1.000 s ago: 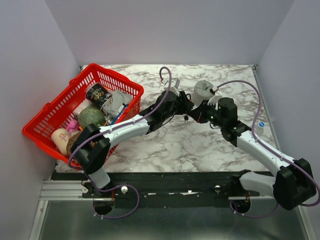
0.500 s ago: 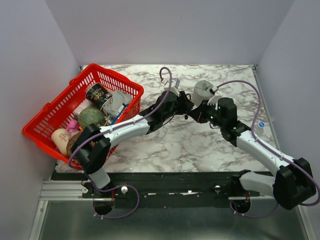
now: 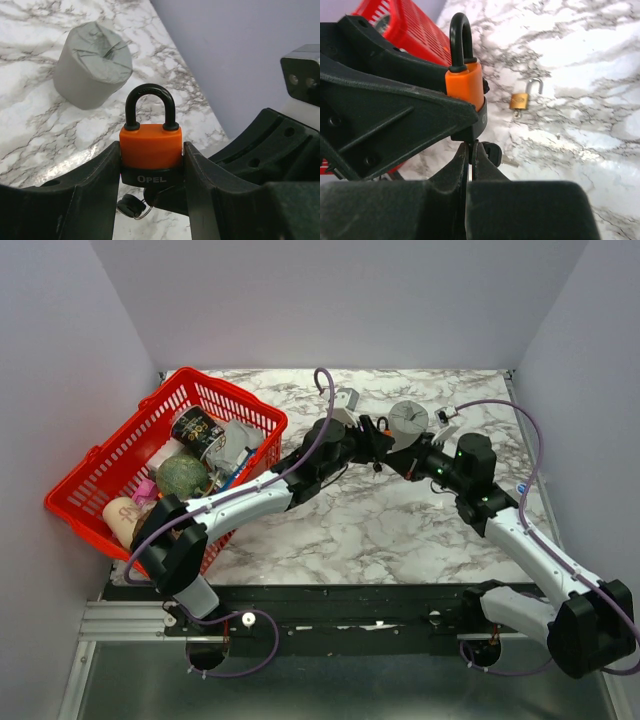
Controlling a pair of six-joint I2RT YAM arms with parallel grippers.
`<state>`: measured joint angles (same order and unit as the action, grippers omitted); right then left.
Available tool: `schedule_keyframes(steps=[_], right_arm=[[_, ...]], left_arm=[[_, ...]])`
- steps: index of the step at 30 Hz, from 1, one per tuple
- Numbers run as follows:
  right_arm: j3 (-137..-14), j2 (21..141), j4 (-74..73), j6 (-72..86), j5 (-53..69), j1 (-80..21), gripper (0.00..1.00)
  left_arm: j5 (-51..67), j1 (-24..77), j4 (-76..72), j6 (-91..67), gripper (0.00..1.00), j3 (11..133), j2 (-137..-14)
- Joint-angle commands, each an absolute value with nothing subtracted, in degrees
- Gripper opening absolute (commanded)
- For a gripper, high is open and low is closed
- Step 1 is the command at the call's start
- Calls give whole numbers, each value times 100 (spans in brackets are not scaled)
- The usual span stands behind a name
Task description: Unlock with the key
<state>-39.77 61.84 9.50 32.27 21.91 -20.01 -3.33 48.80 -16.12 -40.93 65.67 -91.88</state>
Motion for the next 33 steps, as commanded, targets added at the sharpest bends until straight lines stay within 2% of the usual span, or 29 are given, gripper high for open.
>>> schedule_keyframes(steps=[1, 14, 26, 27, 30, 31, 33], right_arm=[[-4192, 5862, 2909, 3507, 1871, -1398, 1], [-4236, 6020, 3524, 4122, 3488, -897, 1], [-4376, 5977, 3191, 3815, 3727, -809, 1], [-4403, 5950, 2999, 3684, 3709, -809, 2], [-4447, 5845, 2551, 3377, 3691, -809, 15], [-4447, 5810, 2427, 3288, 3700, -809, 24], [-4378, 5687, 2111, 3086, 3683, -817, 34]], left_arm=[[1291, 5317, -913, -3876, 0, 6170, -8991], [1924, 5317, -1520, -3867, 0, 6100, -8894], [2083, 5309, -1626, -3806, 0, 6091, -8886], [2057, 5300, -1591, -3788, 0, 6091, -8886], [1899, 5221, -1424, -3771, 0, 6126, -8842], [1872, 5186, -1363, -3762, 0, 6143, -8824], [1759, 5116, -1231, -3771, 0, 6170, -8789]])
